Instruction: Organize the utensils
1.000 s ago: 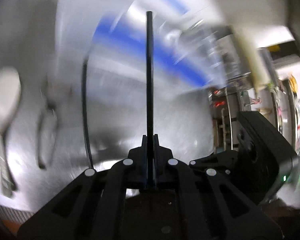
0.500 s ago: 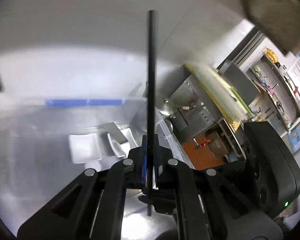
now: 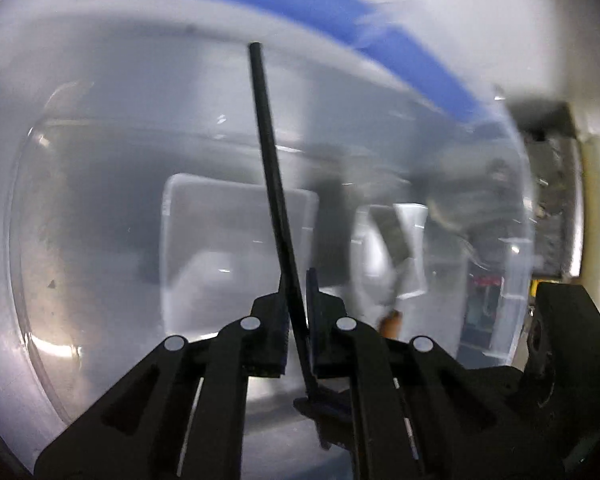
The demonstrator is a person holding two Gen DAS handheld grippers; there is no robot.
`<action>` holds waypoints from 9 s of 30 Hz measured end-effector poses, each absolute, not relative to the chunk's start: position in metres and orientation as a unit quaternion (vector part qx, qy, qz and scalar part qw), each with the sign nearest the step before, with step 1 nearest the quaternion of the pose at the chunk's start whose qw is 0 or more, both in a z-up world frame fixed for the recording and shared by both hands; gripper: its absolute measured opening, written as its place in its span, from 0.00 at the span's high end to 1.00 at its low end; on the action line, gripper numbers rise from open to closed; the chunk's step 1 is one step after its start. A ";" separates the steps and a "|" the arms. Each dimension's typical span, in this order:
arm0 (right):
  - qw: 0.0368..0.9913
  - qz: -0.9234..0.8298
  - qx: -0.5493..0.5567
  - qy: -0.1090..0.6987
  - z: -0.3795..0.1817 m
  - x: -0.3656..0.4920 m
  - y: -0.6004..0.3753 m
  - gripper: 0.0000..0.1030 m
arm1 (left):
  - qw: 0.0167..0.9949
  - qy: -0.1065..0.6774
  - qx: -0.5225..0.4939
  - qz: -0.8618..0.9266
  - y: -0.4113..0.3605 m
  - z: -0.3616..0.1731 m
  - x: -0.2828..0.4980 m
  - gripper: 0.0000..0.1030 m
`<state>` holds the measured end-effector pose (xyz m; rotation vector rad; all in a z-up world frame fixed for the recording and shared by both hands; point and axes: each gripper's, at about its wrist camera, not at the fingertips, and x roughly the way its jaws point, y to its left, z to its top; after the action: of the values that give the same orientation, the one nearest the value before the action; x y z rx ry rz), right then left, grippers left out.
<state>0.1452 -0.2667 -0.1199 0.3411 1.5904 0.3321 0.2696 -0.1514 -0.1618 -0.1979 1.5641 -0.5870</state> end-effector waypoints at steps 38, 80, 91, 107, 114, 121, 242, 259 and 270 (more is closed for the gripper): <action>0.675 0.215 -0.077 0.701 -0.159 -0.074 -0.040 0.62 | 0.783 0.563 -0.223 -0.142 0.149 -0.090 0.027 0.31; 0.670 0.228 -0.023 0.706 -0.140 -0.127 -0.111 0.68 | 0.666 0.667 -0.277 -0.187 0.057 -0.185 0.002 0.55; 0.639 0.247 0.085 0.723 -0.145 -0.113 -0.128 0.99 | 0.619 0.691 -0.308 -0.210 0.063 -0.201 0.001 0.52; 0.576 0.243 0.045 0.779 -0.154 -0.156 -0.085 0.63 | 0.636 0.676 -0.312 -0.203 0.083 -0.189 0.011 0.49; 0.565 0.197 0.114 0.793 -0.179 -0.147 -0.091 0.77 | 0.616 0.691 -0.294 -0.237 0.077 -0.195 0.007 0.49; 0.583 0.209 0.178 0.765 -0.166 -0.143 -0.112 0.94 | 0.601 0.704 -0.283 -0.250 0.064 -0.199 -0.002 0.49; 0.646 0.174 0.168 0.724 -0.168 -0.040 -0.025 0.96 | 0.707 0.625 -0.213 -0.254 0.163 -0.121 0.031 0.37; 0.607 0.214 0.229 0.730 -0.174 -0.073 -0.068 0.97 | 0.602 0.713 -0.266 -0.241 0.107 -0.178 -0.001 0.37; 0.652 0.210 0.033 0.728 -0.163 -0.095 0.002 0.74 | 0.634 0.686 -0.302 -0.190 0.147 -0.169 0.005 0.37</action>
<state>-0.0953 0.0017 -0.1635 0.0750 1.6519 0.4756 0.0050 0.1474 -0.1695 -0.6902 1.5688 -0.4336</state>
